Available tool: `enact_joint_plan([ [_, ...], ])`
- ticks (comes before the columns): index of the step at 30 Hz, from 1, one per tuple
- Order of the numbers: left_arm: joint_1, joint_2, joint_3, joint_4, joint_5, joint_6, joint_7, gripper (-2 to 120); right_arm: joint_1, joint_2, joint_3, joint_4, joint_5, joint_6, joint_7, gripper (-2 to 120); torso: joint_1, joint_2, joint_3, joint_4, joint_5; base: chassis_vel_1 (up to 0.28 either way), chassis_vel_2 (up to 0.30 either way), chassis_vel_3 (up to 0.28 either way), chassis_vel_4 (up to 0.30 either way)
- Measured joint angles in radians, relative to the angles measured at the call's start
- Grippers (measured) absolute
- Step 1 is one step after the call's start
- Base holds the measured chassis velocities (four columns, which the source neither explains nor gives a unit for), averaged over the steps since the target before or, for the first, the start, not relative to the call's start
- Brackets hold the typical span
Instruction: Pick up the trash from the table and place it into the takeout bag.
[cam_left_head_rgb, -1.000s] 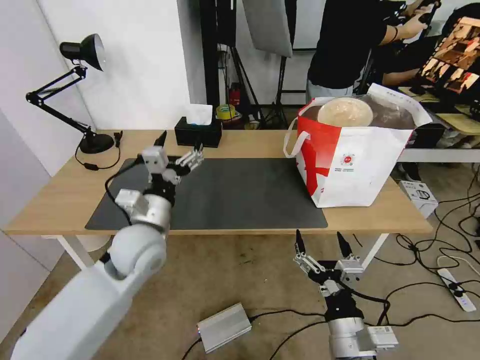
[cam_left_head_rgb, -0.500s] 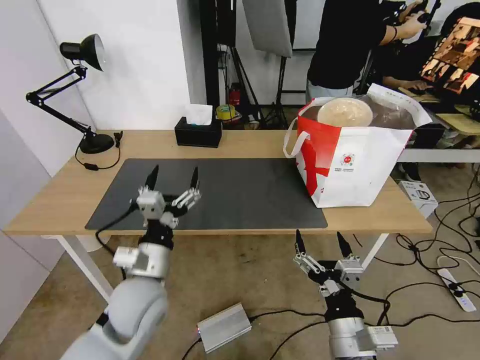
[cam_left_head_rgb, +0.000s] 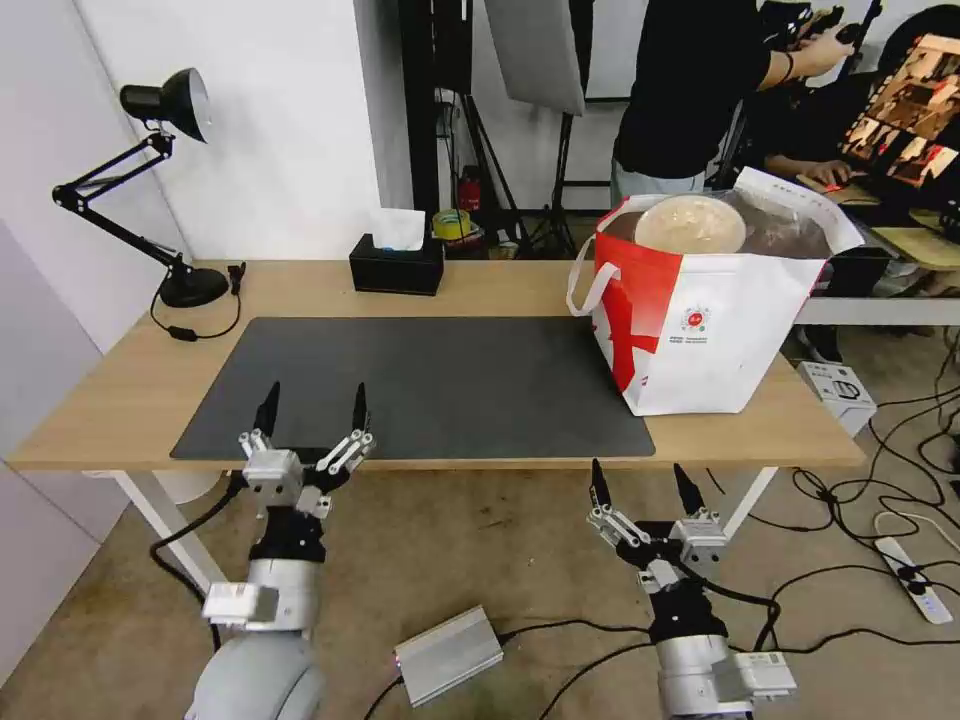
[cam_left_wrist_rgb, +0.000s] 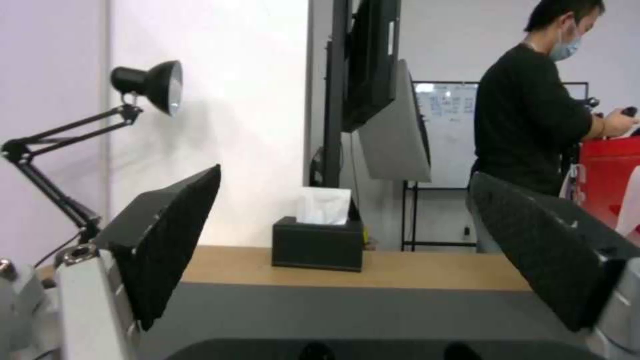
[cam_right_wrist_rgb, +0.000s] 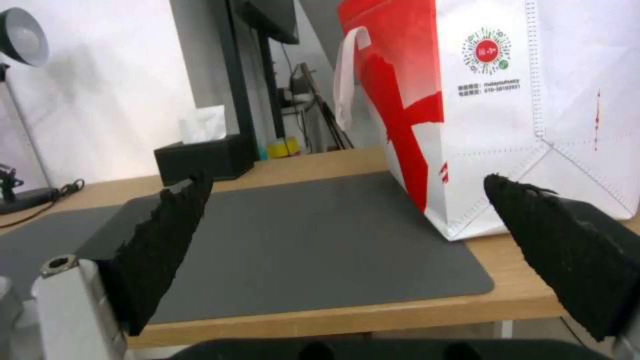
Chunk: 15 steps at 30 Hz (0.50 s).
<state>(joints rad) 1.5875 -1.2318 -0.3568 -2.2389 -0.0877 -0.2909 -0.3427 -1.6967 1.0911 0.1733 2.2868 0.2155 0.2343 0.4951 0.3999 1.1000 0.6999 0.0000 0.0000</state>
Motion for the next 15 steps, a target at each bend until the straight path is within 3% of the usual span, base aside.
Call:
enact_joint_plan([
  [15, 0.086, -0.1, 0.004, 0.036, 0.134, -0.072, -0.031, 100, 0.0, 0.0, 0.0, 0.0, 0.0, 0.0, 0.0, 100, 0.0, 0.0, 0.0, -0.0001, 0.0001, 0.0, 0.0, 0.0, 0.0],
])
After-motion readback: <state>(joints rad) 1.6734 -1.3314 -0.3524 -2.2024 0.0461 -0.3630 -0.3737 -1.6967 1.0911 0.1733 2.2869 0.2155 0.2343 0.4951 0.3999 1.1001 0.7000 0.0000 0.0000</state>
